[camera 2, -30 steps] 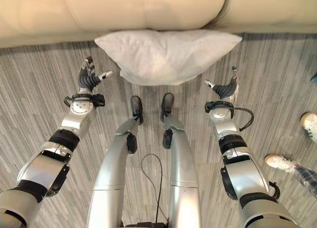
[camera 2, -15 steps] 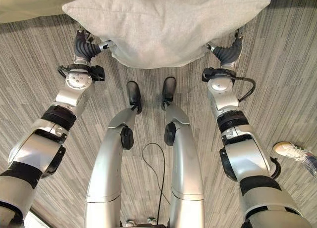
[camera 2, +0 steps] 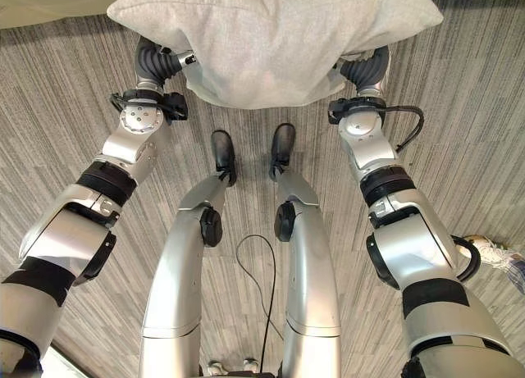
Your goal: Pick up all the scattered cushions and arrange them neatly on the sofa.
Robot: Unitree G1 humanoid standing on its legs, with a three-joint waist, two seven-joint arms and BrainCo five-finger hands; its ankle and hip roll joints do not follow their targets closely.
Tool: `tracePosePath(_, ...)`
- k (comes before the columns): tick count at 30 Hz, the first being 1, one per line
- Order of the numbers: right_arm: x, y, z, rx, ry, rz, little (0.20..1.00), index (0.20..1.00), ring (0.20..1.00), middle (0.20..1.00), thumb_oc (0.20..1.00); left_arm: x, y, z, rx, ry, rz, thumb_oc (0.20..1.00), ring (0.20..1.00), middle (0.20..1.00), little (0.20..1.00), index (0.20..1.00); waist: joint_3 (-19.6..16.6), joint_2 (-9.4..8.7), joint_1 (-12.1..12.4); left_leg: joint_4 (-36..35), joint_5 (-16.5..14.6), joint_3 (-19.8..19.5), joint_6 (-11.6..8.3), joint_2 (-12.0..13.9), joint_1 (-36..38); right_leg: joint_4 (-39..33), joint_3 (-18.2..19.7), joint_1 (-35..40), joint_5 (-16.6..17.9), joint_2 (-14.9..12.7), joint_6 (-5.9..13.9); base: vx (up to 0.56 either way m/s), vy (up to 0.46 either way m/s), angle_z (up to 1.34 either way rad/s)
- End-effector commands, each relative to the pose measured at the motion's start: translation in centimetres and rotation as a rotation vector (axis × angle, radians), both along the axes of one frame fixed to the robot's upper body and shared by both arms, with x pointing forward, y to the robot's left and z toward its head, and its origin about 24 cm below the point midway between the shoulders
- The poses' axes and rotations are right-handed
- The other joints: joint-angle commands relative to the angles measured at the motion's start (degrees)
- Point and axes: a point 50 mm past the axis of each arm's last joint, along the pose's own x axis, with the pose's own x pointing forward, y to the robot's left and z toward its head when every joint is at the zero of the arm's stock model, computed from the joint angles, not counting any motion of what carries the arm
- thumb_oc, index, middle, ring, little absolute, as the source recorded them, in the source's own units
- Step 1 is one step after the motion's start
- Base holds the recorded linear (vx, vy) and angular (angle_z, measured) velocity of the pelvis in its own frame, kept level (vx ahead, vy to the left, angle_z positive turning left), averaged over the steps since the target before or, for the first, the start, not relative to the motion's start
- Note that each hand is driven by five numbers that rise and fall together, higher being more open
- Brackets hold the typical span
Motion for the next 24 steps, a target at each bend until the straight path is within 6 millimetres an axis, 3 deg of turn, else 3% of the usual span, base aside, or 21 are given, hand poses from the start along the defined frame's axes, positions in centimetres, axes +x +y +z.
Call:
tracePosePath(1,-0.6,9.4,0.1,-0.019,-0.052,0.316,0.2,0.2,0.2,0.2,0.2,-0.7,-3.0,-0.6,-0.085,-0.057,-0.118,0.2,0.2,0.2,0.2,0.2,-6.86,1.73,-0.99,2.33,-3.02,-11.12,-5.34,0.8,-0.05,-0.71,2.15,3.0,1.48,-2.15,9.97,0.0,0.0,0.0)
tracePosePath(6,-1.1,10.2,0.5,0.036,-0.091,0.364,0.2,0.2,0.2,0.2,0.2,-1.0,-2.7,-0.6,-0.129,-0.071,-0.126,0.2,0.2,0.2,0.2,0.2,-7.54,1.61,-1.03,1.81,-2.76,-11.41,-5.47,0.96,0.09,-0.51,1.9,3.01,1.47,-1.78,9.96,0.0,0.0,0.0)
tracePosePath(13,-1.5,9.1,-0.8,0.117,-0.107,0.365,0.2,0.2,0.2,0.2,0.2,-1.5,-2.5,-2.8,-0.193,-0.043,-0.146,0.2,0.2,0.2,0.2,0.2,-10.37,1.6,-1.16,-2.11,-1.84,-11.18,-5.94,1.14,2.89,-1.77,1.17,5.33,1.23,-1.42,9.76,-0.03,-0.011,0.02)
tracePosePath(14,-1.8,8.7,-1.5,0.122,-0.116,0.37,0.2,0.2,0.2,0.2,0.2,-2.0,-2.8,-3.8,-0.22,-0.042,-0.178,0.2,0.2,0.2,0.2,0.2,-10.54,1.64,-1.15,-6.28,-1.05,-11.34,-6.33,1.58,7.73,-4.66,0.19,9.92,1.36,-1.35,9.75,-0.1,-0.02,0.1)
tracePosePath(24,-3.9,7.0,-4.3,0.122,-0.144,0.386,0.2,0.2,0.2,0.2,0.2,-4.4,-3.0,-7.4,-0.279,-0.04,-0.246,0.2,0.2,0.2,0.2,0.2,-9.89,0.63,-1.28,-19.37,1.77,-12.73,-8.65,2.52,26.37,-17.3,-2.77,28.69,3.25,-1.75,10.04,-0.06,-0.042,0.05)
